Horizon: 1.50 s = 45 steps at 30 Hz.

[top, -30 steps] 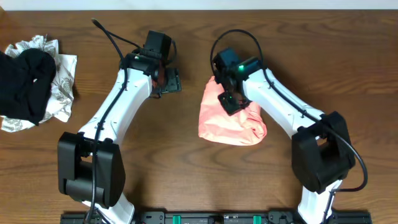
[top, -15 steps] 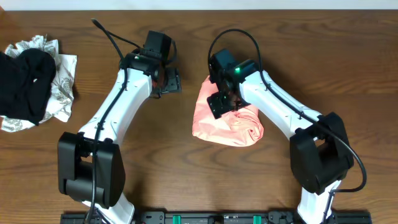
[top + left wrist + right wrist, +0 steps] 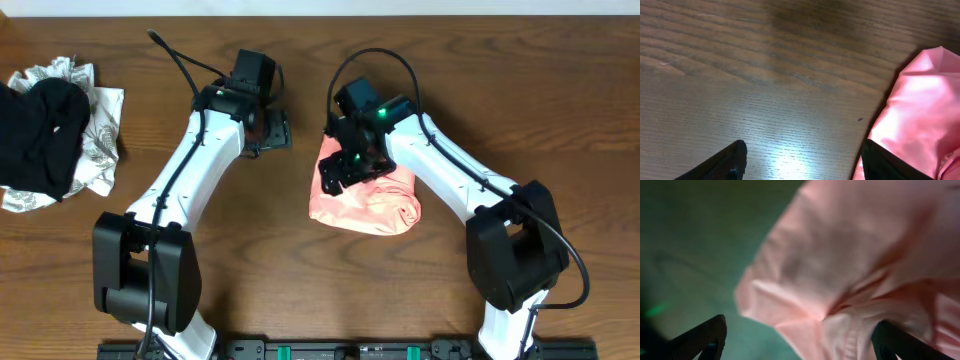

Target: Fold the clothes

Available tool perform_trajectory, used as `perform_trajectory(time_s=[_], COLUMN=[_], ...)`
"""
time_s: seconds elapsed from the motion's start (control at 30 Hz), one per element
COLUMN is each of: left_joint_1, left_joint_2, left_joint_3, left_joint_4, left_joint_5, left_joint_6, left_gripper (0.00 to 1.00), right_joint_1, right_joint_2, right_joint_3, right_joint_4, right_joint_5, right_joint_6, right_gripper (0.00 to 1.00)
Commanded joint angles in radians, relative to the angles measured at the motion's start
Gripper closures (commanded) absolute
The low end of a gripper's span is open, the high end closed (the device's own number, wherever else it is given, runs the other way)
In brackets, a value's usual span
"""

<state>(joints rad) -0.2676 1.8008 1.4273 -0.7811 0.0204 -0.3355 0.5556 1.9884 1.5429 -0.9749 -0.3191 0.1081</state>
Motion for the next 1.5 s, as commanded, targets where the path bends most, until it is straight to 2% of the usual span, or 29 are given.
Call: perform_trajectory(time_s=[0.0,0.13,0.33,0.47,0.5,0.57,0.67,0.77,0.87,1.1,1.17,1.27,1.47], left_joint_1=[0.0,0.0,0.0,0.0,-0.004,-0.011,-0.045,-0.103,-0.185,-0.359,-0.4,-0.463,-0.615], left_joint_2=[0.012,0.012,0.011,0.003,-0.003,-0.02,-0.047,-0.05,-0.046,-0.04,-0.04,-0.04,-0.014], left_joint_3=[-0.013,-0.013,-0.004,0.007,0.011,0.013,0.013,0.013,0.0,-0.001,-0.001,-0.001,-0.001], left_joint_4=[-0.003,-0.002,0.008,0.005,0.004,0.006,0.013,0.005,0.001,0.041,0.064,0.092,0.191], left_joint_5=[0.002,0.002,0.002,0.003,0.008,0.061,0.204,0.281,0.294,0.292,0.261,0.177,-0.041], left_joint_6=[0.01,0.01,0.056,0.063,0.062,0.062,0.062,0.061,-0.003,-0.09,-0.114,-0.155,-0.164], left_gripper=[0.26,0.26,0.26,0.27,0.3,0.32,0.34,0.34,0.33,0.34,0.39,0.61,0.79], right_joint_1=[0.022,0.027,0.006,-0.029,-0.043,-0.074,-0.142,-0.222,-0.301,-0.451,-0.487,-0.536,-0.613], right_joint_2=[-0.023,-0.023,-0.06,-0.112,-0.132,-0.172,-0.238,-0.284,-0.296,-0.267,-0.258,-0.242,-0.213], right_joint_3=[-0.006,-0.006,0.02,0.055,0.063,0.071,0.072,0.072,0.072,0.056,0.047,0.037,0.009], right_joint_4=[0.002,0.005,0.047,0.055,0.057,0.067,0.074,0.039,-0.027,-0.106,-0.092,-0.067,-0.054], right_joint_5=[-0.102,-0.154,-0.379,-0.376,-0.367,-0.302,-0.095,0.139,0.298,0.489,0.514,0.521,0.521], right_joint_6=[-0.058,-0.124,-0.288,-0.314,-0.323,-0.306,-0.179,-0.06,-0.023,-0.023,-0.023,-0.023,-0.023], right_gripper=[0.09,0.11,0.09,0.06,0.05,0.01,0.01,0.01,0.01,0.01,0.01,0.01,0.01])
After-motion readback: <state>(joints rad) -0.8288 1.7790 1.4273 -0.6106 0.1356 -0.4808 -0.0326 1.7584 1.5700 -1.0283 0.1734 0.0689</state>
